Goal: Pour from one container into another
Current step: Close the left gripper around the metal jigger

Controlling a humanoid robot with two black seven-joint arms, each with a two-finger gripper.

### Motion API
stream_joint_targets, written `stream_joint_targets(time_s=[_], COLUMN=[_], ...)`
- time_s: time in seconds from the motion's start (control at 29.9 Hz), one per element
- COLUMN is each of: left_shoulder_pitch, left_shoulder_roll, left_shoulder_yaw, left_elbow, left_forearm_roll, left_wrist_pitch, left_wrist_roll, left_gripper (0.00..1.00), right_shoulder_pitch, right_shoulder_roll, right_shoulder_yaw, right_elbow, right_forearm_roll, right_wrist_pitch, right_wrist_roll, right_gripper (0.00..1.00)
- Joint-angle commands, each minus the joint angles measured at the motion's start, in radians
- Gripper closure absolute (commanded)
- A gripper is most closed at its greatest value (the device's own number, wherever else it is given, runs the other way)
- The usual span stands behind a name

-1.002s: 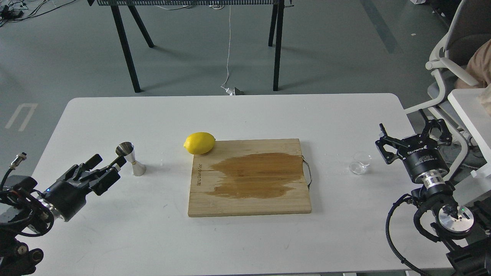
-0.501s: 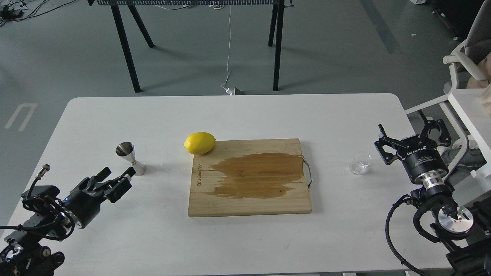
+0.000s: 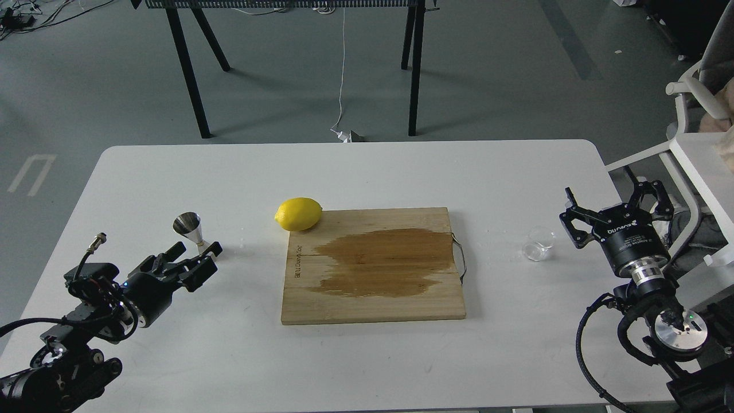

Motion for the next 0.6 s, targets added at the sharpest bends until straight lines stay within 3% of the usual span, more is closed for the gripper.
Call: stream_joint_targets(time_s=[0.0, 0.57], left_shoulder_pitch=[-0.022, -0.090], left_shoulder_roll=[-0.016, -0.093], left_shoulder_yaw=[0.000, 0.000], left_elbow=[0.024, 0.165], left_forearm_roll=[0.000, 0.000], left_wrist_pitch=[-0.018, -0.040], left_wrist_roll=[0.000, 0.000], left_gripper=[0.01, 0.03], right_shoulder_pitch=[-0.004, -0.004], right_shoulder_roll=[0.000, 0.000], right_shoulder_yaw=[0.000, 0.005], right_elbow=[0.001, 0.001], right_forearm_roll=[0.000, 0.000], right_wrist_pitch=[0.000, 0.000], right_wrist_roll=[0.001, 0.000], right_gripper=[0.01, 0.01])
